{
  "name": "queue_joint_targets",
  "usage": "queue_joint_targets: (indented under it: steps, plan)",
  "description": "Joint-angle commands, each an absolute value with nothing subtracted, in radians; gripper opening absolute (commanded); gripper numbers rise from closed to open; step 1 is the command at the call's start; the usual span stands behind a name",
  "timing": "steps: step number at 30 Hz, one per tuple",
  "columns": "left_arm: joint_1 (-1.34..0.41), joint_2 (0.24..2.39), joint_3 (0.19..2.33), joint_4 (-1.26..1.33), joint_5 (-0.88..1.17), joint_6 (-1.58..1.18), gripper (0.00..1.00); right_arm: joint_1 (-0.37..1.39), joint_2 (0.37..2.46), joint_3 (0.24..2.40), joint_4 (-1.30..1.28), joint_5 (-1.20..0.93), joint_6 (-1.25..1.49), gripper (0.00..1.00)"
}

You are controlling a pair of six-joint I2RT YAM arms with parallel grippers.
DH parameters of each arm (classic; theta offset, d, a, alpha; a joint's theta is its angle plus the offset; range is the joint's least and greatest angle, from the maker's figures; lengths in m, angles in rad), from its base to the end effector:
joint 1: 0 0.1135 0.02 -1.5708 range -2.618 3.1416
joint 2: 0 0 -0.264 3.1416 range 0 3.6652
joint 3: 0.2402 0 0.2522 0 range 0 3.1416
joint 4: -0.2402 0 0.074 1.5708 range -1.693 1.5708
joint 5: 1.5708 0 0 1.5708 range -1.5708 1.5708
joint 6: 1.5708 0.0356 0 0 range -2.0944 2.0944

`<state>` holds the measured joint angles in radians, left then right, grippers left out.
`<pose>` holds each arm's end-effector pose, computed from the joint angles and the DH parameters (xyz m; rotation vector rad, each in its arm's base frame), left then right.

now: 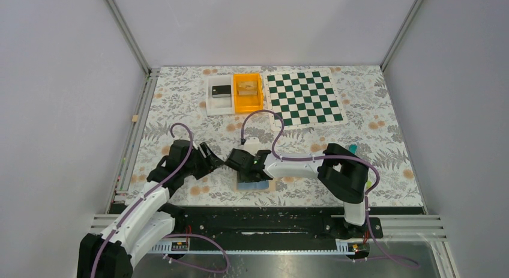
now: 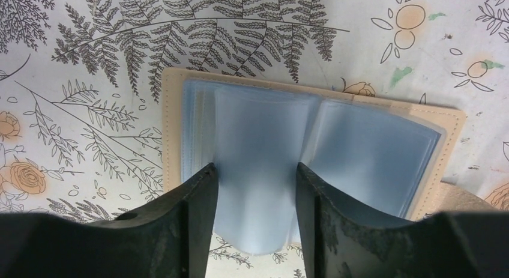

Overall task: Take the credit cards out of the card holder
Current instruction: Remove the credit card from the card holder.

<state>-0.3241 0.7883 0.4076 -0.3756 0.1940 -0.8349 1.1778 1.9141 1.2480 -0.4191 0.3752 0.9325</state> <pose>0.1522 -0.0584 0.1906 -0.5192 2.3955 -0.7779 0.1608 0.3539 0.1632 -0.1941 2.5603 0.3126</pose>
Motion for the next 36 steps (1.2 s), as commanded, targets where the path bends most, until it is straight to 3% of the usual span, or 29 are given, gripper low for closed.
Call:
queue_joint_targets:
  steps: [1, 9, 19, 24, 36]
  plan:
    - [-0.318, 0.801, 0.424, -0.335, 0.211, -0.819, 0.61, 1.189, 1.923, 1.233, -0.422, 0.364, 0.954, 0.49]
    - [-0.323, 0.899, 0.369, -0.193, 0.358, -0.85, 0.56, 1.19, 1.885, 1.164, -0.337, 0.347, 0.974, 0.3]
    - [-0.377, 1.017, 0.376, -0.115, 0.411, -0.859, 0.46, 1.186, 1.801, 1.025, -0.176, 0.342, 0.994, 0.2]
    - [-0.4, 1.04, 0.371, -0.065, 0.419, -0.867, 0.34, 1.179, 1.77, 0.963, -0.106, 0.342, 1.004, 0.19]
    - [-0.463, 1.2, 0.391, 0.053, 0.407, -0.874, 0.28, 1.155, 1.746, 0.873, -0.01, 0.294, 1.019, 0.2]
